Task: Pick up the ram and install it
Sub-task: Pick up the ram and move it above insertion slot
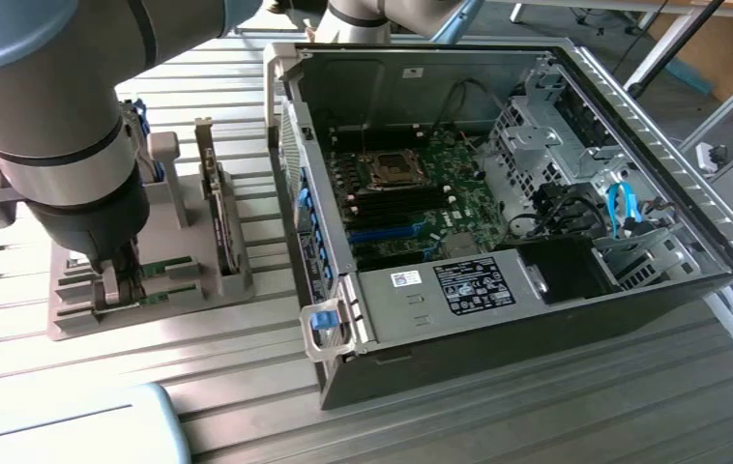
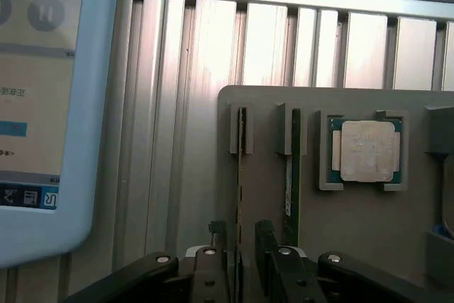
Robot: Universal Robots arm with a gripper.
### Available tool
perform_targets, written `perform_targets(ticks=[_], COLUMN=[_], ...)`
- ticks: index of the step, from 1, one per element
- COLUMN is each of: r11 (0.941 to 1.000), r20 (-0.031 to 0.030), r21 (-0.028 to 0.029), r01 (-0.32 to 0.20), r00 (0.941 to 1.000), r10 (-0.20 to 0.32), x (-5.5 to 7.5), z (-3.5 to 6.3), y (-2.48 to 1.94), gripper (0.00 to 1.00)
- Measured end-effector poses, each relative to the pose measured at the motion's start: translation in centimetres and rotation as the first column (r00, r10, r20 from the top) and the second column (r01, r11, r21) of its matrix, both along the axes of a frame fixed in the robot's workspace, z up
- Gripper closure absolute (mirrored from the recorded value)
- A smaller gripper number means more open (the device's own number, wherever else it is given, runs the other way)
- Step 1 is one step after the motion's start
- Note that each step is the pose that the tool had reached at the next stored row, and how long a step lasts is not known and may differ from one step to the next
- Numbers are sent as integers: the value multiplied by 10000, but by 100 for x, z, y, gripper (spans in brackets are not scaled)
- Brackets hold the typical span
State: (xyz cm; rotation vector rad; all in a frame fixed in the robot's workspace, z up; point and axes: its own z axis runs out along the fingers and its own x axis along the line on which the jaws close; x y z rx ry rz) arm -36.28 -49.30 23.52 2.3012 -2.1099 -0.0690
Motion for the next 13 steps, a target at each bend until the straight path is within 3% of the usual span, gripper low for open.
perform_targets(ticks=[13], r11=[9994], r20=[-1], r21=[0], r01=[-360], r00=[9994], r10=[360], x=[0], z=[-176], y=[-1], gripper=[70])
